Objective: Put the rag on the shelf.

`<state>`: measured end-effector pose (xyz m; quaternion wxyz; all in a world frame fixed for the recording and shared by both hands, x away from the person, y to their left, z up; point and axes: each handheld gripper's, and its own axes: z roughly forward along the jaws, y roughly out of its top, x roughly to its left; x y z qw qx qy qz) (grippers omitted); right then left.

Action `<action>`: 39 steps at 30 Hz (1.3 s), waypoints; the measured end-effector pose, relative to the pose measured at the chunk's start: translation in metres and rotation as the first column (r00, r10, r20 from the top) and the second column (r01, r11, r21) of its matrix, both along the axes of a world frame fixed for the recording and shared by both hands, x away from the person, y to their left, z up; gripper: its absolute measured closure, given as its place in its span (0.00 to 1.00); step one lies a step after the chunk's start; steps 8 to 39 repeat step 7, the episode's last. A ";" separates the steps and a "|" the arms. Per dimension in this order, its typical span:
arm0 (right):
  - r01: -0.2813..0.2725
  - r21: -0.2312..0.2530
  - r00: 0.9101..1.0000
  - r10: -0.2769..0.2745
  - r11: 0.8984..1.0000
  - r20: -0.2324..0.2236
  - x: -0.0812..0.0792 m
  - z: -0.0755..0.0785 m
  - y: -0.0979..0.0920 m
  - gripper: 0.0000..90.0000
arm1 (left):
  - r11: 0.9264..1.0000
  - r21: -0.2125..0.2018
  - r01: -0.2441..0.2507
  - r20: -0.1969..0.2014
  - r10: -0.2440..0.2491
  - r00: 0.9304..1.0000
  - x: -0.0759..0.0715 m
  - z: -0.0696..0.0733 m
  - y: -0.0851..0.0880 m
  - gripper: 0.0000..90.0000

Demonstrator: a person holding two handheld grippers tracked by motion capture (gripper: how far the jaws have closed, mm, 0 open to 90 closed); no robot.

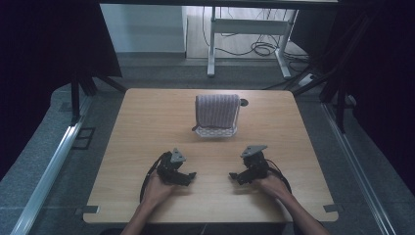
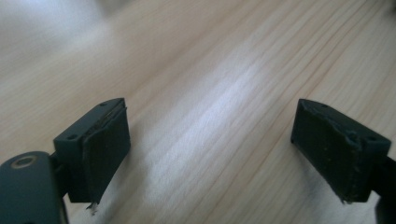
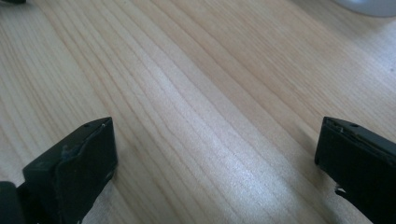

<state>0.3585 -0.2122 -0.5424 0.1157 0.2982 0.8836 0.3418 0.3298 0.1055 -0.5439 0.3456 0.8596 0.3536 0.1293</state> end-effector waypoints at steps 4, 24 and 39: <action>0.008 0.022 1.000 -0.008 1.000 0.017 -0.002 -0.002 -0.002 0.00 | 1.000 -0.001 -0.012 -0.004 0.012 1.000 0.001 0.000 0.000 0.12; 0.008 0.022 1.000 -0.008 1.000 0.017 -0.002 -0.002 -0.002 0.00 | 1.000 -0.001 -0.013 -0.004 0.013 1.000 0.001 0.000 0.000 0.12; 0.008 0.022 1.000 -0.008 1.000 0.017 -0.002 -0.002 -0.002 0.00 | 1.000 -0.001 -0.013 -0.004 0.013 1.000 0.001 0.000 0.000 0.12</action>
